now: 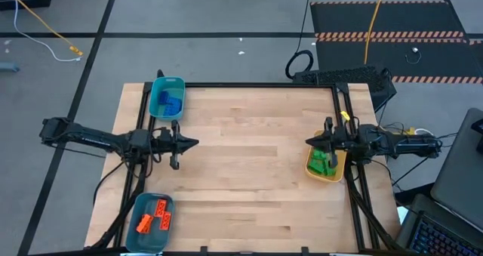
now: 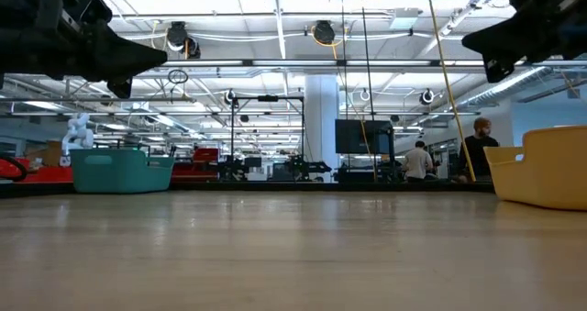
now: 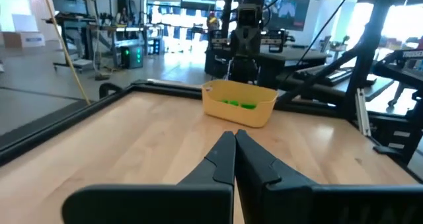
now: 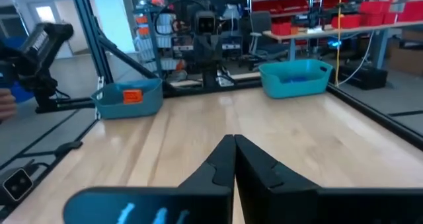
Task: Sort & place blocks by color
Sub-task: Return to Home Position
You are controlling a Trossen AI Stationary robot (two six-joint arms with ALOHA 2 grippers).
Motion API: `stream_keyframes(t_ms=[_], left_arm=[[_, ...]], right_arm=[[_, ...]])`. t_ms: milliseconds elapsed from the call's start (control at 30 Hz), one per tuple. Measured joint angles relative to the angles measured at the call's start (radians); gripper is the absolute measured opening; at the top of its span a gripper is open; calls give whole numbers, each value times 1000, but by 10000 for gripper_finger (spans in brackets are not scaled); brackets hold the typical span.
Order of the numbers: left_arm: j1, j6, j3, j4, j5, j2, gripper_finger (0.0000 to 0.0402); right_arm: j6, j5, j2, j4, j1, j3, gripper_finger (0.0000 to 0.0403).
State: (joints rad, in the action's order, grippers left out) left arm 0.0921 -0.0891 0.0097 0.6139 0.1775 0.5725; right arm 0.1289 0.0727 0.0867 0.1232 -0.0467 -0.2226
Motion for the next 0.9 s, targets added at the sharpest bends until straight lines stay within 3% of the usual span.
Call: stream_keyframes(t_ms=[100,233,500,600,733,900], left_arm=[[-1,0,0,-57,8,-65,1],[-1,-4,0,-137,8,-148,1],[-15,-28,0,-243,42,-249,1],[-15,-43,0,-246,42,-260,1],[-14,-46,0,-249,42,-260,1],[-14,-54,0,-252,42,-260,1]], right_arm=[[-3,0,-77,55,0,0,0],[-8,-27,-83,69,0,2,0],[5,-103,-85,-198,-1,148,0],[34,-97,-83,-217,0,168,0],[41,-41,-56,-162,1,143,0],[17,-16,76,-85,1,1,0]])
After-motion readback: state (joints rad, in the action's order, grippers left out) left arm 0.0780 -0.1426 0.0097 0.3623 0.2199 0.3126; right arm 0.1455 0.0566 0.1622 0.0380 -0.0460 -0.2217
